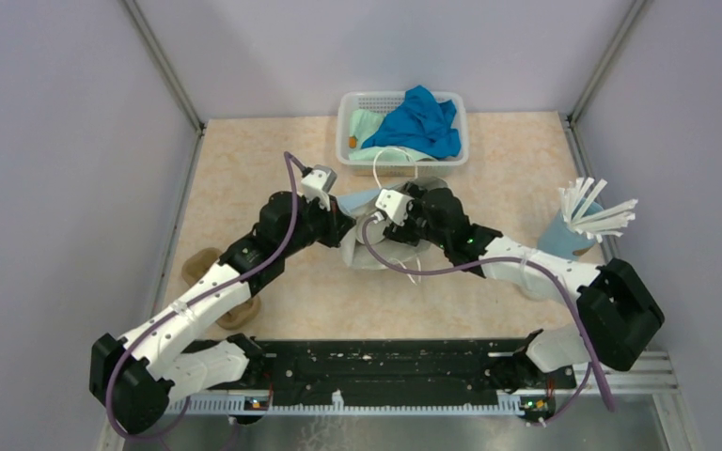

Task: Pack the takeout coffee

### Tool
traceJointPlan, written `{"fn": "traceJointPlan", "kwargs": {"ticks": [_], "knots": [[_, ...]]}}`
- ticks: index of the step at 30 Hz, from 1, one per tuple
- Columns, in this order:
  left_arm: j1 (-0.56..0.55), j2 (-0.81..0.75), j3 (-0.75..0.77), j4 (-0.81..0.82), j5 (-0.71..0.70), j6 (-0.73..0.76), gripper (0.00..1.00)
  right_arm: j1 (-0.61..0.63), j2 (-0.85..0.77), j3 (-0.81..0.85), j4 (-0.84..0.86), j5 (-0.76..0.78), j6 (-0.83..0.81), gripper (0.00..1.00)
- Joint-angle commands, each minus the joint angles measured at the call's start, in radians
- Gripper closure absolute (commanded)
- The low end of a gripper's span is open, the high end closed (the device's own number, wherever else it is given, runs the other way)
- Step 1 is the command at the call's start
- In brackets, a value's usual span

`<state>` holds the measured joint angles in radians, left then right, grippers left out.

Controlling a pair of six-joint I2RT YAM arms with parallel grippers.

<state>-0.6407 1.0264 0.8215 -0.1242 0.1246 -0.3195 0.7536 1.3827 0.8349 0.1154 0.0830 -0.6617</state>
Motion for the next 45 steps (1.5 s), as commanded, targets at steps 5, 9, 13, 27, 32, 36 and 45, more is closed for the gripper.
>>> {"fn": "traceJointPlan", "kwargs": {"ticks": [5, 9, 13, 27, 32, 36, 45], "knots": [[0.003, 0.003, 0.042, -0.015, 0.001, -0.02, 1.0, -0.028, 0.033, 0.045, 0.001, 0.03, -0.024, 0.21], [0.004, 0.006, 0.041, -0.014, 0.0, -0.022, 1.0, -0.03, 0.035, 0.038, 0.004, 0.053, -0.016, 0.16], [0.006, 0.012, 0.046, -0.014, -0.002, -0.024, 1.0, -0.031, 0.046, 0.047, -0.005, 0.069, -0.015, 0.13], [0.049, 0.081, 0.187, -0.159, -0.025, -0.109, 1.0, -0.033, -0.03, 0.116, -0.237, 0.014, 0.084, 0.02], [0.057, 0.107, 0.257, -0.237, -0.034, -0.153, 1.0, -0.021, -0.091, 0.15, -0.354, 0.006, 0.119, 0.01], [0.059, 0.14, 0.316, -0.298, -0.026, -0.195, 1.0, 0.0, -0.121, 0.207, -0.49, -0.006, 0.151, 0.01], [0.059, 0.166, 0.381, -0.368, -0.004, -0.269, 1.0, 0.085, -0.172, 0.314, -0.645, 0.034, 0.315, 0.01]]}}
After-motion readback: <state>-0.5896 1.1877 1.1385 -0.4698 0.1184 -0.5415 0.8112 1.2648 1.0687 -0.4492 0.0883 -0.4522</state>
